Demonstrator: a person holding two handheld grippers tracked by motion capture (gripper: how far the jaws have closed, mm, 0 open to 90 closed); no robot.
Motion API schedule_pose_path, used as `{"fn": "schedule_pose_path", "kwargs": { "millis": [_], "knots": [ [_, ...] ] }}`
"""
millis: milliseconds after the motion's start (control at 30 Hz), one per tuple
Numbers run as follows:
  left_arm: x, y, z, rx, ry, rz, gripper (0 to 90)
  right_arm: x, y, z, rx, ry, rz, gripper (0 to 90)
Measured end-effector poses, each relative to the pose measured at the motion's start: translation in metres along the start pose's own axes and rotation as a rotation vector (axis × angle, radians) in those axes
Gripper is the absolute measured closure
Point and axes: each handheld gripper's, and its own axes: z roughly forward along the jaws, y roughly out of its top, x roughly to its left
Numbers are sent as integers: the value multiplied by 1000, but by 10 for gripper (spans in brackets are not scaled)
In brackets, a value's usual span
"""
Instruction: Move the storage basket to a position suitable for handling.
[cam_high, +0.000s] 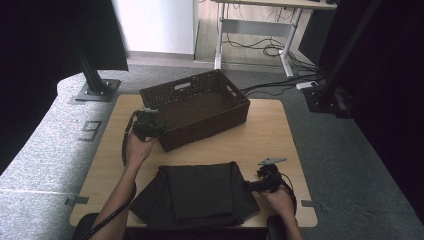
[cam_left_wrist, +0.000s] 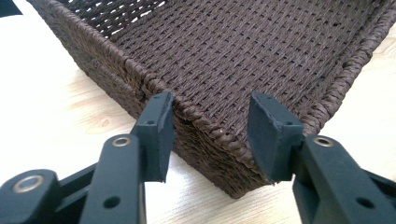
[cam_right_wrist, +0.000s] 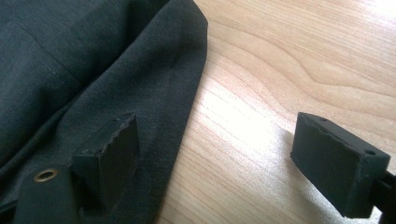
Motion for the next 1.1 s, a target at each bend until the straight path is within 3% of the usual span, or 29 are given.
{"fn": "schedule_pose_path", "kwargs": {
  "millis": [133,300,567,833,1100],
  "knots": [
    [6,-1,-2,-9,-24,-25,623,0,-1,1,13,3,-3,153],
    [7,-1,-2,-7,-26,-17,627,0,-1,2,16,3,-3,153],
    [10,-1,-3,2,-24,13,646,-1,-2,1,15,3,-2,156],
    [23,-3,-8,23,-39,66,670,-1,-3,1,9,-2,0,158],
    [36,1,-7,54,13,93,702,0,-3,1,8,-6,-10,158]
  ]
}}
